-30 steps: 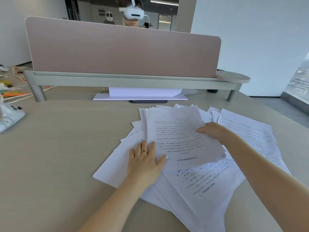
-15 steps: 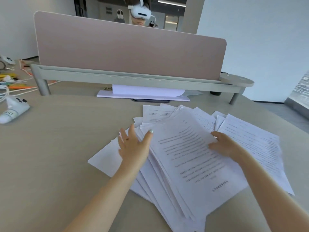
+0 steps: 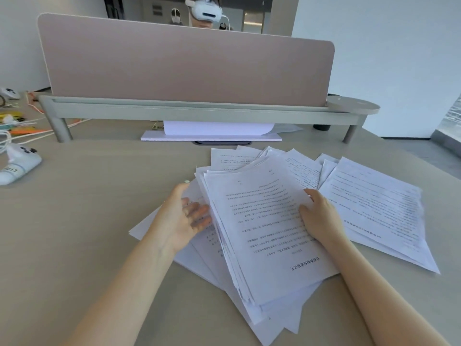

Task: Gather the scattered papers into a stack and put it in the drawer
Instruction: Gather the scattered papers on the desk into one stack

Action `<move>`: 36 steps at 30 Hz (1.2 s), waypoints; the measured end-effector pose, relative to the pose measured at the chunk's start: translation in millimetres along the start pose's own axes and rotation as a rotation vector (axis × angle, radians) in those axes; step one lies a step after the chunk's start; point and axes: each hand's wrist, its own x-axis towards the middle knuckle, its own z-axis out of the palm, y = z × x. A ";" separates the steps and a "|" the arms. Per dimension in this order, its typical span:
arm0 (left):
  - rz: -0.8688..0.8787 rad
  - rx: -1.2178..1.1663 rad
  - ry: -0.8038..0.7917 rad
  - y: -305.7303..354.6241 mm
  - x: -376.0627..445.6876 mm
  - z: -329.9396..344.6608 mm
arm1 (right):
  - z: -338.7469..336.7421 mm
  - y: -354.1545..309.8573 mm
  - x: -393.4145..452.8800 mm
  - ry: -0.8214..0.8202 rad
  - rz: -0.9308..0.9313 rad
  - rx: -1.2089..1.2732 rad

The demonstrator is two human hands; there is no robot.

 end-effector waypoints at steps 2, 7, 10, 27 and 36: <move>0.044 0.348 -0.037 -6.8 -2.2 5.3 | 0.2 0.4 -0.8 0.005 -0.007 0.006; 0.226 0.699 0.089 -27.6 5.9 11.7 | -0.1 0.9 -1.7 0.006 -0.020 0.012; 0.211 0.396 0.197 -28.6 3.0 15.7 | -0.6 1.7 -1.7 0.006 -0.017 0.009; -0.101 -0.310 0.005 15.5 0.0 -20.9 | -1.7 -0.9 -5.3 0.012 0.010 0.044; -0.046 0.076 0.050 11.1 17.7 -28.8 | -3.2 -2.6 -6.6 0.001 0.018 0.056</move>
